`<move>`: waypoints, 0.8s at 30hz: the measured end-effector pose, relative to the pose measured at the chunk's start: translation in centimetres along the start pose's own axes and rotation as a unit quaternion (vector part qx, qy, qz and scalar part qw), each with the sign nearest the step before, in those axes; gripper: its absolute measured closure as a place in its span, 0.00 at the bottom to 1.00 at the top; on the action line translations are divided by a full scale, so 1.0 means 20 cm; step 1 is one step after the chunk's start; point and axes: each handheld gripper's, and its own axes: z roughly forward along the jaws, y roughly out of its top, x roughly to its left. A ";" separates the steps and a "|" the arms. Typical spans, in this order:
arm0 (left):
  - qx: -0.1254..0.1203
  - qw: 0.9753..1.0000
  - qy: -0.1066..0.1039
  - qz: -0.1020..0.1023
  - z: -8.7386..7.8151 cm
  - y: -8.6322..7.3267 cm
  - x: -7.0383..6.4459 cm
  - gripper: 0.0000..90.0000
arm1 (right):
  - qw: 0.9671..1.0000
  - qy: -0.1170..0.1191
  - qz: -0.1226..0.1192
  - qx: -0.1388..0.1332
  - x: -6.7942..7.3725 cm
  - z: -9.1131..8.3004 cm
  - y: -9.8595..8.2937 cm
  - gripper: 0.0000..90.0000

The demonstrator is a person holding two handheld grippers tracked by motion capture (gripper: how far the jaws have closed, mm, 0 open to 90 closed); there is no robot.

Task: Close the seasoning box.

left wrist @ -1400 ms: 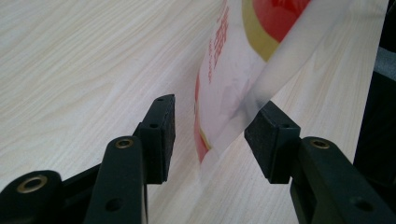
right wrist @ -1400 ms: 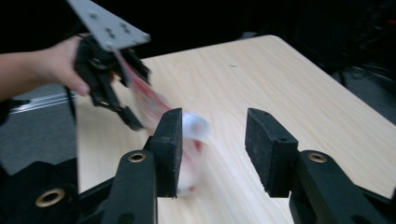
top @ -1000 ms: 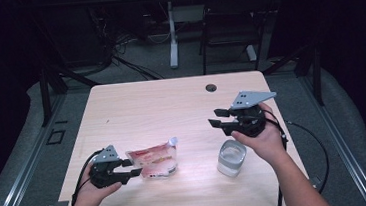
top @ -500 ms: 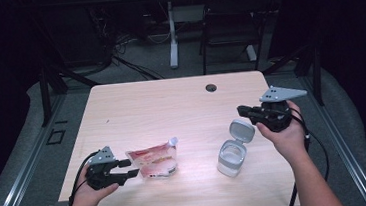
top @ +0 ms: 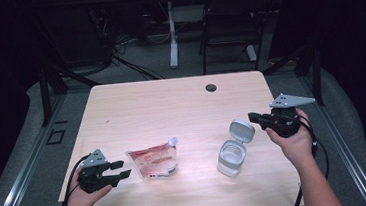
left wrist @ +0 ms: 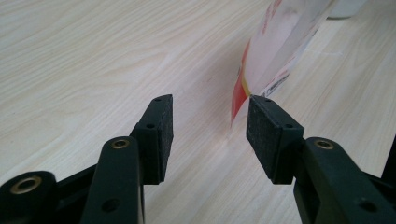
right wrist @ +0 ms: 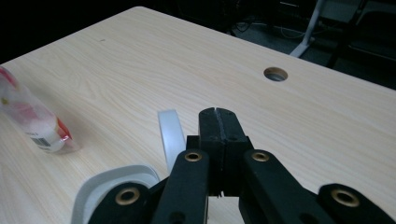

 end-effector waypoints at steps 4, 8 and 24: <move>-0.002 1.000 0.010 -0.009 -0.02 -0.03 0.02 0.57 | 1.000 0.000 0.018 0.004 -0.02 0.02 -0.05 1.00; -0.002 1.000 0.019 -0.017 -0.02 -0.04 0.04 0.57 | 1.000 0.004 0.026 0.005 -0.03 0.02 -0.09 1.00; 0.000 0.999 0.028 -0.017 0.01 -0.05 0.04 0.57 | 0.999 0.043 0.031 0.000 0.09 0.04 -0.22 1.00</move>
